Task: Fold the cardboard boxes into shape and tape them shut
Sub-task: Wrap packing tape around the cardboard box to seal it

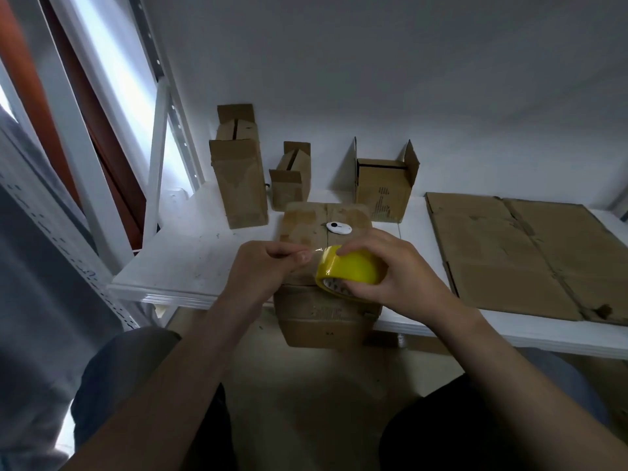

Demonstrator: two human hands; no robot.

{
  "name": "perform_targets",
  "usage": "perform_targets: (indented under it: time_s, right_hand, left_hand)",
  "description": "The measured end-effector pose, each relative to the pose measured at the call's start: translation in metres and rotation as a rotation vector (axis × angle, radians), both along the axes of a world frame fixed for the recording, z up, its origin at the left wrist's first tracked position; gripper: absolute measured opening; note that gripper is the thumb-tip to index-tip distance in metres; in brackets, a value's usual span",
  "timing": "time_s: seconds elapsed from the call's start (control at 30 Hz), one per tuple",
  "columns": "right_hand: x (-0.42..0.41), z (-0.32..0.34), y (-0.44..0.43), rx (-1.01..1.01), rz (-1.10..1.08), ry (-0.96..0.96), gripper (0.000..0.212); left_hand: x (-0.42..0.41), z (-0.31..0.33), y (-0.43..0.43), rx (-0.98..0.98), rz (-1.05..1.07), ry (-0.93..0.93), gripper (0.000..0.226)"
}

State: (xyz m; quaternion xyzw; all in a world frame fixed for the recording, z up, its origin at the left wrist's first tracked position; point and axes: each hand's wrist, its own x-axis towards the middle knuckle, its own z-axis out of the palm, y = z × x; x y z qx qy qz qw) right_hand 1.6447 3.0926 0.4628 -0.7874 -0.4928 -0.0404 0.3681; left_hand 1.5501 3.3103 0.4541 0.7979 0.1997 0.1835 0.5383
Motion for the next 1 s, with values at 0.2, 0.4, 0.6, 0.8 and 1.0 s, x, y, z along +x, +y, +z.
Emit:
perform_targets:
  time_s: [0.2,0.4,0.6,0.8,1.0]
  right_hand:
    - [0.005,0.004,-0.02,-0.081,0.034,0.041,0.04]
    - [0.024,-0.005,-0.074,-0.238,-0.022,-0.003,0.034]
    - [0.036,-0.018,-0.093,-0.237,-0.014,0.004,0.035]
    - [0.047,-0.028,-0.093,-0.239,-0.003,-0.02,0.032]
    - [0.053,-0.04,-0.093,-0.242,0.021,-0.042,0.029]
  left_hand:
    - [-0.013,-0.008,0.007,-0.085,0.038,-0.016,0.02]
    - [-0.035,-0.024,0.038,-0.223,0.168,0.016,0.004]
    - [-0.04,-0.05,0.033,-0.274,0.195,0.038,0.007]
    - [-0.034,-0.059,0.032,-0.242,0.218,0.019,0.009]
    - [-0.031,-0.071,0.041,-0.269,0.236,0.068,0.006]
